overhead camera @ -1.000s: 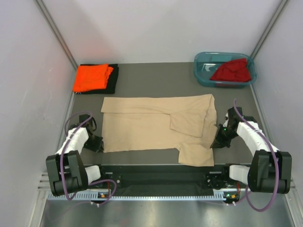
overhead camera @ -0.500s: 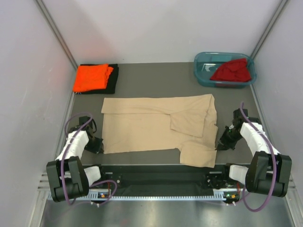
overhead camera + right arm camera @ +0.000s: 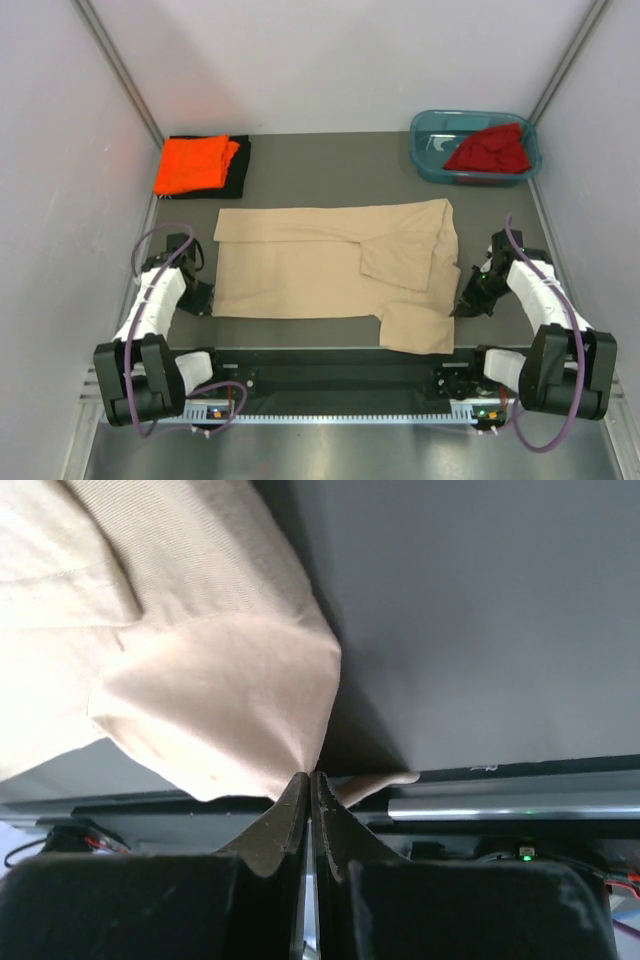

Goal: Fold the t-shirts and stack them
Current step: Fold the tshirt

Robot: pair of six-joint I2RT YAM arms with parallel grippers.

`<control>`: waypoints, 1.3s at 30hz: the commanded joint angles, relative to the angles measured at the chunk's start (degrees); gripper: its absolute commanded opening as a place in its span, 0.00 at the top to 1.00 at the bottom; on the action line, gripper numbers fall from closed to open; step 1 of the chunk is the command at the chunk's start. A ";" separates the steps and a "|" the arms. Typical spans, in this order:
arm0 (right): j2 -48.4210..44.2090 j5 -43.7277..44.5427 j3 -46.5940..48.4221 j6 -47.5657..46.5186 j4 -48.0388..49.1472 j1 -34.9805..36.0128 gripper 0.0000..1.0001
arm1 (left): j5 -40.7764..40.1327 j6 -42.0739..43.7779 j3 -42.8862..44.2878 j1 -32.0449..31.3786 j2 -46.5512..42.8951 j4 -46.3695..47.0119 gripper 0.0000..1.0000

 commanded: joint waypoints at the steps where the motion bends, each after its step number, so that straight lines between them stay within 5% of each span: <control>1: -1.20 -2.27 5.51 -1.10 -1.05 1.46 1.00 | -2.59 2.11 3.16 -0.22 -0.39 -1.09 1.00; 6: -1.46 -2.62 10.71 -1.28 -4.48 2.69 1.00 | -5.14 2.90 5.18 -0.14 -0.39 -1.88 1.00; 20: -4.80 -8.16 3.51 1.44 -6.07 3.75 1.00 | -4.27 4.22 4.65 -0.49 -1.18 -1.36 1.00; 31: 1.35 -1.31 22.30 1.53 -7.21 -0.64 1.00 | -0.84 9.67 5.97 -1.45 -0.83 1.90 1.00; 39: 3.46 -0.87 22.85 1.27 -7.21 -1.35 1.00 | -2.24 10.11 5.53 -1.37 -0.65 1.11 1.00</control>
